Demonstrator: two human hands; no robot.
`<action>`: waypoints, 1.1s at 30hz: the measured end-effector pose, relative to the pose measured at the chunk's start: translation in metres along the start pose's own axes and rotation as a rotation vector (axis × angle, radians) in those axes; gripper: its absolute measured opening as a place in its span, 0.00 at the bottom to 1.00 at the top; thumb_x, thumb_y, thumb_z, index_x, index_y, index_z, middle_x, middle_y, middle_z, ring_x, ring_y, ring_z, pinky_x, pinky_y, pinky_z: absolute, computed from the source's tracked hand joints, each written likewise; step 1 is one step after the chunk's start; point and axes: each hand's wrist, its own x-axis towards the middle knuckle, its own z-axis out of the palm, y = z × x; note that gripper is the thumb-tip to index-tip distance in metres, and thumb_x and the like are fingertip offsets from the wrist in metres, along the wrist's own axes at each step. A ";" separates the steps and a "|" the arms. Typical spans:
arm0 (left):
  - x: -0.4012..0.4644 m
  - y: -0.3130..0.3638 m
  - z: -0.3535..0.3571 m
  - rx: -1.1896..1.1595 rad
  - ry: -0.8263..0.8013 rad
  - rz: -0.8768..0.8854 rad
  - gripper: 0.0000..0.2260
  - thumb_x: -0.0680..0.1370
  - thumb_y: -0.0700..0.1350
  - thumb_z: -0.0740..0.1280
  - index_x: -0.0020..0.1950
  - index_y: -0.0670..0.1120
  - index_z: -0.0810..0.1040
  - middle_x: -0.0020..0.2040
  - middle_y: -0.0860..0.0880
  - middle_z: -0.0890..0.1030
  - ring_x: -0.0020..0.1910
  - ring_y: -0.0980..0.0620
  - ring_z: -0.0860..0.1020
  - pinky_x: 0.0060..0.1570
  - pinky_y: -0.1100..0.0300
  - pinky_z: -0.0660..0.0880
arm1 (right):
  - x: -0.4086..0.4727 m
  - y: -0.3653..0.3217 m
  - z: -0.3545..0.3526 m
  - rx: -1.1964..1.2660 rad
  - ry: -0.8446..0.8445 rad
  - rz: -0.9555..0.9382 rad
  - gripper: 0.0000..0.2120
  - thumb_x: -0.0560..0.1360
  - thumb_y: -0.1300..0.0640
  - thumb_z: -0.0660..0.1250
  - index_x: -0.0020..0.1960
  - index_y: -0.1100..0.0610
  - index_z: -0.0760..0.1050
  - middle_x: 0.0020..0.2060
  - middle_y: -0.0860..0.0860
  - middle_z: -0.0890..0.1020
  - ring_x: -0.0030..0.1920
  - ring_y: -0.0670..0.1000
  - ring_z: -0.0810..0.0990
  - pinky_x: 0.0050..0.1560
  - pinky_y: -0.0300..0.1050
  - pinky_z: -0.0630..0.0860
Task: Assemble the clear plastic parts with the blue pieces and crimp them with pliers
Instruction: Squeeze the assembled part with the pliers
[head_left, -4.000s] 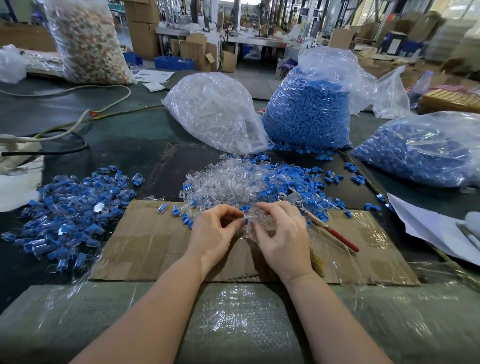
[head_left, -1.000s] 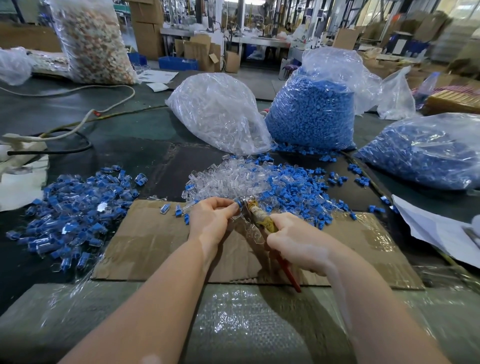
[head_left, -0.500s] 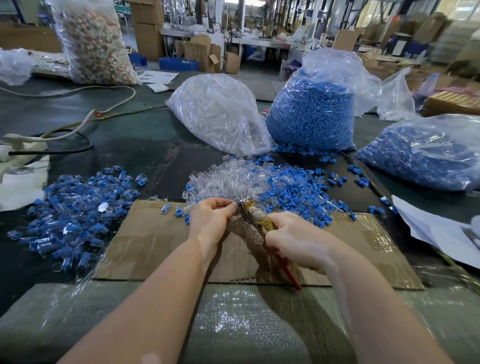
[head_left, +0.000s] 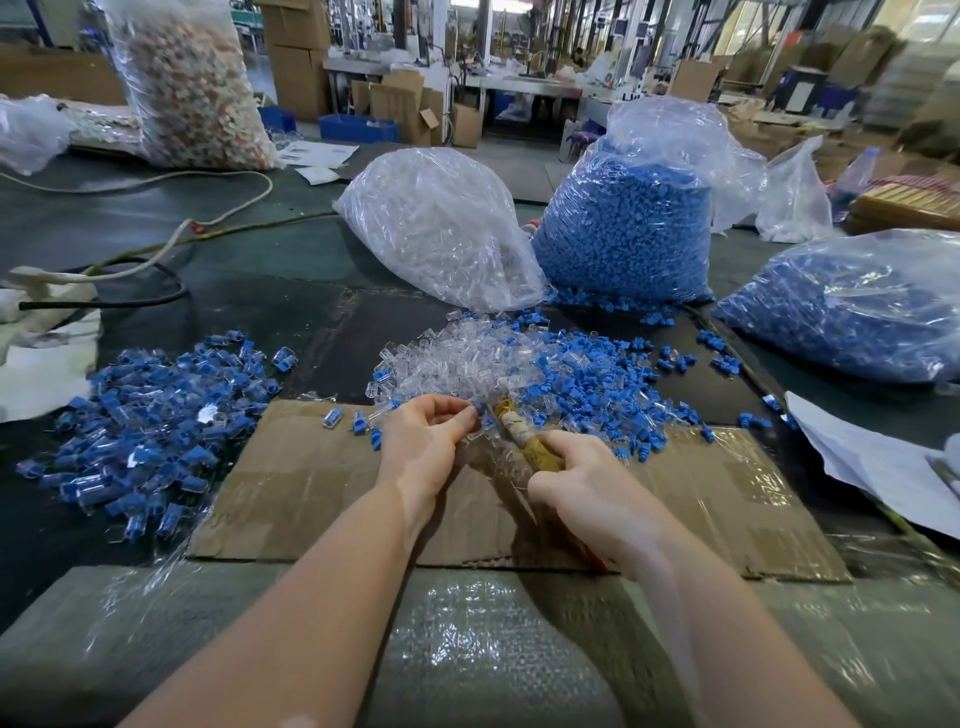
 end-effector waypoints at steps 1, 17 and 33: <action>-0.002 -0.001 -0.001 0.019 0.002 0.029 0.05 0.74 0.38 0.70 0.41 0.47 0.80 0.35 0.49 0.82 0.30 0.59 0.79 0.29 0.69 0.72 | 0.000 0.002 0.000 0.070 0.039 0.002 0.10 0.70 0.66 0.62 0.48 0.55 0.76 0.37 0.54 0.78 0.33 0.51 0.75 0.33 0.44 0.70; 0.011 0.003 -0.077 0.865 0.397 0.310 0.08 0.78 0.41 0.64 0.54 0.43 0.81 0.51 0.45 0.77 0.53 0.45 0.72 0.49 0.58 0.66 | 0.017 0.056 -0.016 -0.788 0.570 0.123 0.32 0.75 0.40 0.62 0.74 0.52 0.58 0.63 0.55 0.70 0.63 0.56 0.67 0.61 0.49 0.65; -0.011 0.012 -0.044 0.818 0.147 0.587 0.02 0.72 0.40 0.72 0.41 0.47 0.81 0.34 0.58 0.71 0.33 0.60 0.70 0.32 0.72 0.64 | 0.016 0.046 -0.003 -0.750 0.671 -0.113 0.23 0.75 0.48 0.67 0.67 0.54 0.70 0.60 0.53 0.74 0.61 0.55 0.70 0.63 0.52 0.64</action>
